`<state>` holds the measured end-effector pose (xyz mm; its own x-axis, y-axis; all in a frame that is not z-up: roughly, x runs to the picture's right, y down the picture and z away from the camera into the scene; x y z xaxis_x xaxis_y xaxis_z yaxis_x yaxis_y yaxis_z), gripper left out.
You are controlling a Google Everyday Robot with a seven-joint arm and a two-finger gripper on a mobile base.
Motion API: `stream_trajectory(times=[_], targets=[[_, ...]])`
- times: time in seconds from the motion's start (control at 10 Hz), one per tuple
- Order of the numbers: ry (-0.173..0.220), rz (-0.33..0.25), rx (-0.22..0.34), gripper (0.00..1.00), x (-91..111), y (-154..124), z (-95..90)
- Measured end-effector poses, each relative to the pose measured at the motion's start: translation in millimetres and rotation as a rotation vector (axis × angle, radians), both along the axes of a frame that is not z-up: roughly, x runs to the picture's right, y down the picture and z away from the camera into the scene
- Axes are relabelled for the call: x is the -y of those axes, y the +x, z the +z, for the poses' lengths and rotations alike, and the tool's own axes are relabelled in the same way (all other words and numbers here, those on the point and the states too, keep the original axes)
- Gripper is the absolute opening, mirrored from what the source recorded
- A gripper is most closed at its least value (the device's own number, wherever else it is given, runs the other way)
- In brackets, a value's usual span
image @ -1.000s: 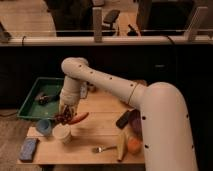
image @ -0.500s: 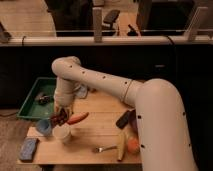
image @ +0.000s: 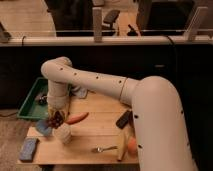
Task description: Place grapes in paper cup
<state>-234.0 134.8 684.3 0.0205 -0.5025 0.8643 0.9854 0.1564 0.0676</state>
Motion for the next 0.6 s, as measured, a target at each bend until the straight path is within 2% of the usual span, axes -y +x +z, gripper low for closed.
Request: stream_trajectory(times=[0.4, 0.6], targets=[[0.011, -0.016, -0.004, 0.04, -5.0, -2.5, -2.2], [0.016, -0.019, -0.01, 0.17, -5.8, -3.4, -2.2]])
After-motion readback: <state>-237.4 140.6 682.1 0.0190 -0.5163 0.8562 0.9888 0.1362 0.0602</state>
